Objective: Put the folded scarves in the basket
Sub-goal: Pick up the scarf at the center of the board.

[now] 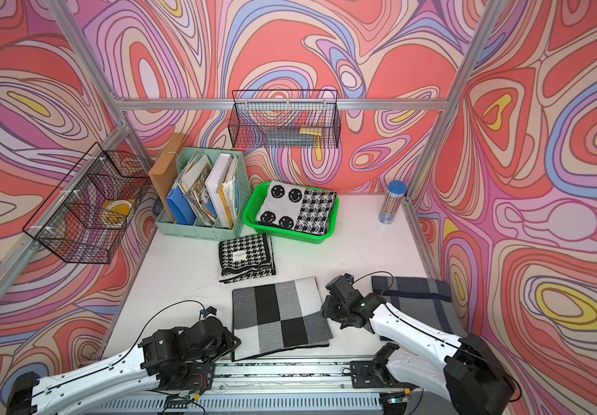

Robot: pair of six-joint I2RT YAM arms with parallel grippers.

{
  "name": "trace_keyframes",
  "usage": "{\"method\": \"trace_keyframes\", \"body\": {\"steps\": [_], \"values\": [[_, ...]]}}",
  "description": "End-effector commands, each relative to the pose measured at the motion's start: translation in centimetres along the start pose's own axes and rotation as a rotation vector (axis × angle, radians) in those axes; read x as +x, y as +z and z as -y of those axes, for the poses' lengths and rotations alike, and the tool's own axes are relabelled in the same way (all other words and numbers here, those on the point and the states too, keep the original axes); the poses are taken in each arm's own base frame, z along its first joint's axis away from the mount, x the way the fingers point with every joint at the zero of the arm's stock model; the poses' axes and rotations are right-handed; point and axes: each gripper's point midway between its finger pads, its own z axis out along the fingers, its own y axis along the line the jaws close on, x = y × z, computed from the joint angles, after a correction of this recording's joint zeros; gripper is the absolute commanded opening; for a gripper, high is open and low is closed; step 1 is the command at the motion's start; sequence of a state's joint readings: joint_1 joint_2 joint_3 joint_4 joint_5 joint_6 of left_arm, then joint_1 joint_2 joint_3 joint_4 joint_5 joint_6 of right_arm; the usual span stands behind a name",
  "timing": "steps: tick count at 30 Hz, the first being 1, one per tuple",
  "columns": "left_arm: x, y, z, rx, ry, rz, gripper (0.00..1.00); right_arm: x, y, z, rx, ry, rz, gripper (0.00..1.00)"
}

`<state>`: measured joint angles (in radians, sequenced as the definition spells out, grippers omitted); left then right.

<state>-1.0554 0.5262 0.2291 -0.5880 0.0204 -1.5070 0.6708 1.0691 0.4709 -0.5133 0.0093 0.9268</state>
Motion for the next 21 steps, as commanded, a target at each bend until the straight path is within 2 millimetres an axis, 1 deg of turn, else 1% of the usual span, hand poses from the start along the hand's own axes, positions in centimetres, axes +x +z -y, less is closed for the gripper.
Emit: {"method": "trace_keyframes", "body": {"steps": [1, 3, 6, 8, 12, 13, 15, 19, 21], "values": [[-0.9, -1.2, -0.4, -0.069, 0.063, 0.046, 0.50, 0.1, 0.3, -0.4, -0.019, -0.011, -0.001, 0.60], [-1.5, -1.8, -0.3, -0.099, 0.091, 0.075, 0.59, -0.2, 0.3, -0.8, -0.033, -0.014, 0.007, 0.60], [-2.6, -2.9, 0.0, -0.153, 0.132, 0.129, 0.69, -0.6, 0.2, -1.5, -0.053, -0.018, 0.018, 0.61], [-3.6, -3.6, 0.6, -0.184, 0.166, 0.172, 0.79, -0.9, 0.2, -2.1, -0.069, -0.024, 0.020, 0.61], [-4.6, -3.7, 2.0, -0.239, 0.221, 0.205, 0.88, -1.4, 0.6, -3.2, -0.095, -0.032, 0.025, 0.62], [-4.9, -3.6, 2.9, -0.240, 0.225, 0.205, 0.90, -1.5, 0.7, -3.4, -0.100, -0.035, 0.025, 0.62], [-5.1, -2.9, 3.4, -0.254, 0.228, 0.182, 0.92, -1.7, 1.0, -3.8, -0.107, -0.036, 0.023, 0.62], [-5.8, -1.2, 3.5, -0.256, 0.186, 0.141, 0.93, -2.2, 1.4, -4.2, -0.095, -0.046, 0.029, 0.62], [-6.2, -0.8, 3.5, -0.248, 0.175, 0.144, 0.93, -2.4, 1.5, -4.4, -0.098, -0.052, 0.033, 0.62]]}}
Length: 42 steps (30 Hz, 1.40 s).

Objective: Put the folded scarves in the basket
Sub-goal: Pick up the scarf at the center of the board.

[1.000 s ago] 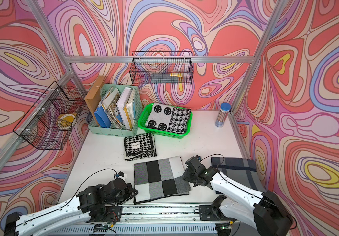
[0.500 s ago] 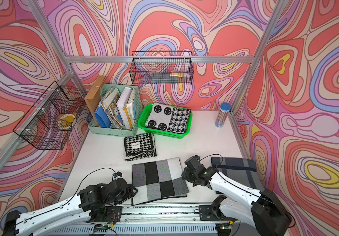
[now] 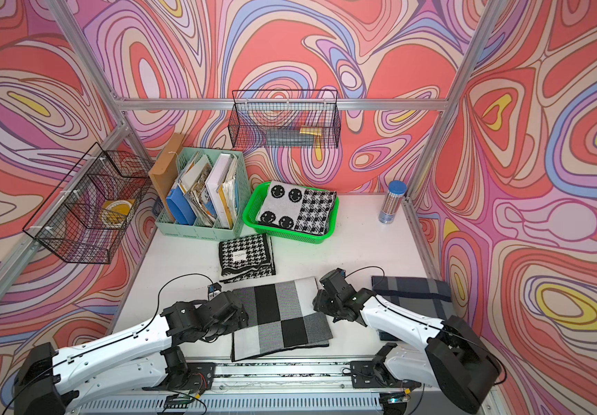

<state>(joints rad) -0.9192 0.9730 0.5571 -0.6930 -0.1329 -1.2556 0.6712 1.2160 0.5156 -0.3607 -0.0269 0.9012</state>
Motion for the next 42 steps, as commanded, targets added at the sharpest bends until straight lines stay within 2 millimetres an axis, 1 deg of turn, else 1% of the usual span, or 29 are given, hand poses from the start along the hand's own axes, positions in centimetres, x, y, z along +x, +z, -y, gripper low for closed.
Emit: {"method": "trace_keyframes", "body": {"steps": [1, 6, 8, 10, 13, 17, 21, 23, 25, 28, 30, 33, 35, 37, 38, 40, 42], "values": [[-0.6, 0.7, 0.6, 0.032, 0.016, -0.005, 0.93, -1.1, 0.0, -1.6, -0.036, -0.027, 0.030, 0.62], [-0.7, 1.4, 0.3, 0.021, 0.003, -0.008, 0.92, -1.3, 0.6, -2.0, -0.039, -0.031, 0.020, 0.61], [0.2, 2.6, -0.7, 0.002, -0.002, -0.034, 0.91, -1.2, 0.9, -2.2, -0.042, -0.031, 0.012, 0.61], [0.6, 3.3, -0.8, 0.003, -0.011, -0.054, 0.89, -1.2, 1.3, -2.3, -0.045, -0.031, 0.004, 0.60], [1.2, 4.1, -1.0, -0.004, -0.016, -0.077, 0.88, -1.1, 1.7, -2.3, -0.042, -0.028, -0.006, 0.59], [1.7, 4.8, -1.9, -0.038, -0.018, -0.088, 0.87, -0.9, 2.2, -2.3, -0.038, -0.021, -0.020, 0.58], [2.3, 5.5, -2.1, -0.038, -0.024, -0.114, 0.82, -0.6, 2.6, -2.0, -0.031, -0.012, -0.027, 0.57], [2.6, 5.7, -2.0, -0.037, -0.024, -0.127, 0.75, -0.7, 2.7, -1.9, -0.026, -0.008, -0.025, 0.57], [2.8, 5.9, -1.9, -0.029, -0.025, -0.137, 0.70, -0.6, 2.9, -1.9, -0.025, -0.007, -0.027, 0.56], [3.0, 6.0, -1.9, -0.029, -0.026, -0.148, 0.68, -0.5, 3.2, -1.7, -0.021, -0.007, -0.033, 0.54], [3.0, 6.0, -1.9, -0.033, -0.025, -0.152, 0.65, -0.3, 3.4, -1.6, -0.017, -0.006, -0.039, 0.50], [2.9, 5.8, -1.8, -0.035, -0.020, -0.151, 0.59, -0.1, 3.7, -1.6, -0.025, -0.002, -0.048, 0.41], [2.8, 5.7, -1.7, -0.037, -0.017, -0.147, 0.52, 0.1, 3.9, -1.6, -0.031, 0.000, -0.054, 0.30], [2.7, 5.6, -1.7, -0.038, -0.015, -0.146, 0.41, 0.2, 4.0, -1.6, -0.035, 0.001, -0.058, 0.20], [2.7, 5.6, -1.7, -0.038, -0.013, -0.147, 0.33, 0.3, 4.0, -1.6, -0.039, 0.001, -0.060, 0.13], [2.6, 5.3, -1.6, -0.035, -0.010, -0.146, 0.14, 0.2, 3.8, -1.9, -0.051, -0.004, -0.059, 0.02], [2.5, 5.0, -1.1, -0.019, -0.001, -0.146, 0.00, 0.0, 3.3, -2.5, -0.074, -0.009, -0.050, 0.00]]}}
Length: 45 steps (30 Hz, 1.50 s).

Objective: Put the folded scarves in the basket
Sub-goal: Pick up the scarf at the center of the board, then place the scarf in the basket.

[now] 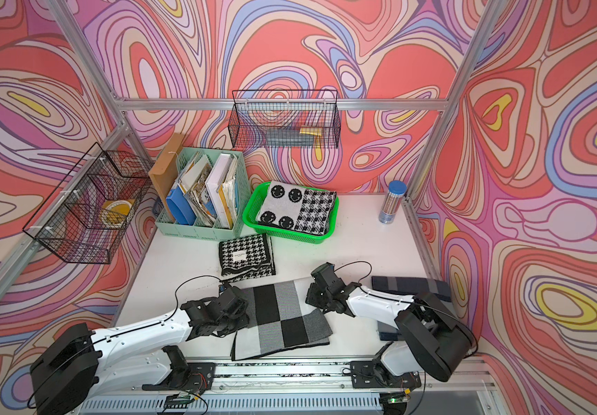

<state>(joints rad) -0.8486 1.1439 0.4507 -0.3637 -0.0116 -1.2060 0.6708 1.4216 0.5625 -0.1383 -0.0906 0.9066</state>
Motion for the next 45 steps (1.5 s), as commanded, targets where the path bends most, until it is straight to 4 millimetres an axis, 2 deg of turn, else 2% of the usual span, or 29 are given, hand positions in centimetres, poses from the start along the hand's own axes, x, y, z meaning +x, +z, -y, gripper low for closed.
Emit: {"method": "trace_keyframes", "body": {"steps": [1, 6, 11, 12, 13, 21, 28, 34, 40, 45], "values": [[1.6, -0.1, -2.4, -0.083, 0.020, -0.075, 0.00, 1.1, -0.3, 0.5, -0.001, -0.012, -0.033, 0.00], [1.2, -1.6, 0.0, 0.012, 0.054, -0.068, 0.00, 0.2, -2.5, -1.3, -0.081, -0.031, 0.020, 0.00], [0.7, -3.6, 2.2, 0.118, 0.065, -0.046, 0.00, -0.3, -4.2, -1.6, -0.092, -0.034, 0.052, 0.00], [0.0, -4.8, 3.8, 0.163, 0.069, -0.028, 0.00, -0.3, -4.5, -1.7, -0.097, -0.034, 0.060, 0.00], [-0.1, -5.3, 4.2, 0.177, 0.076, -0.022, 0.00, -0.5, -4.8, -1.8, -0.101, -0.034, 0.069, 0.00], [-0.8, -8.0, 5.7, 0.244, 0.099, 0.019, 0.00, -1.6, -7.8, -3.0, -0.151, -0.050, 0.141, 0.00], [-2.0, -10.5, 8.2, 0.324, 0.132, 0.069, 0.00, -3.3, -10.8, -4.6, -0.177, -0.071, 0.212, 0.00], [-3.2, -11.8, 9.8, 0.333, 0.164, 0.109, 0.00, -4.8, -12.9, -5.5, -0.173, -0.073, 0.269, 0.00], [-6.5, -13.2, 11.7, 0.313, 0.212, 0.227, 0.00, -7.4, -15.0, -5.9, -0.105, -0.083, 0.367, 0.00], [-10.8, -14.2, 15.8, 0.356, 0.255, 0.255, 0.00, -10.7, -16.2, -7.9, -0.058, -0.126, 0.441, 0.00]]}}
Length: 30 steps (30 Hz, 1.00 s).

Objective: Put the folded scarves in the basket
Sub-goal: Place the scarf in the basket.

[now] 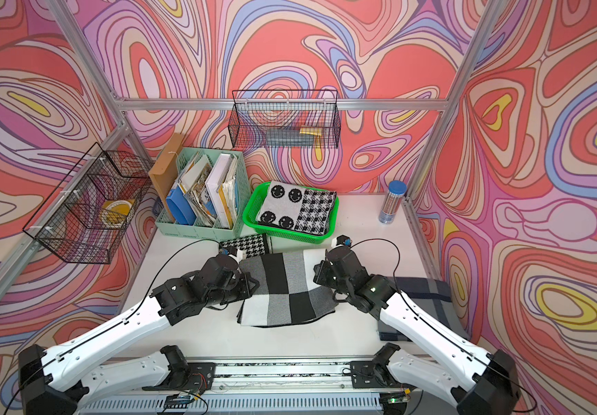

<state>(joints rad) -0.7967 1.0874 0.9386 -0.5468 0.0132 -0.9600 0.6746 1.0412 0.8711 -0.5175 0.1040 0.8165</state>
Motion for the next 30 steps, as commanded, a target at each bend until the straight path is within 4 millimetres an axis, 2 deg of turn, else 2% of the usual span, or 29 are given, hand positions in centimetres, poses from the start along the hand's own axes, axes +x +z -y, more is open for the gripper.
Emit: {"method": "trace_keyframes", "body": {"steps": [1, 5, 9, 15, 22, 26, 30], "values": [[-4.9, 0.1, 3.1, 0.054, 0.085, 0.066, 0.00, -3.8, 0.0, -0.8, 0.059, -0.057, 0.102, 0.00], [-10.1, 1.1, 5.3, 0.059, 0.141, 0.122, 0.00, -7.8, 1.0, -1.3, 0.069, -0.057, 0.152, 0.00], [-14.8, 3.4, 6.6, 0.100, 0.134, 0.124, 0.00, -12.3, 3.0, -0.7, 0.035, -0.006, 0.180, 0.00], [-20.3, 7.1, 7.6, 0.104, 0.153, 0.123, 0.00, -17.5, 6.7, -0.4, 0.039, -0.004, 0.201, 0.00], [-24.0, 9.5, 6.8, 0.127, 0.133, 0.141, 0.00, -20.1, 10.5, 1.2, 0.032, 0.031, 0.208, 0.00], [-26.3, 10.3, 6.4, 0.127, 0.129, 0.170, 0.00, -21.7, 11.4, 1.6, 0.018, 0.050, 0.233, 0.00], [-28.0, 11.0, 6.9, 0.167, 0.146, 0.180, 0.00, -23.0, 11.8, 1.6, 0.005, 0.050, 0.265, 0.00]]}}
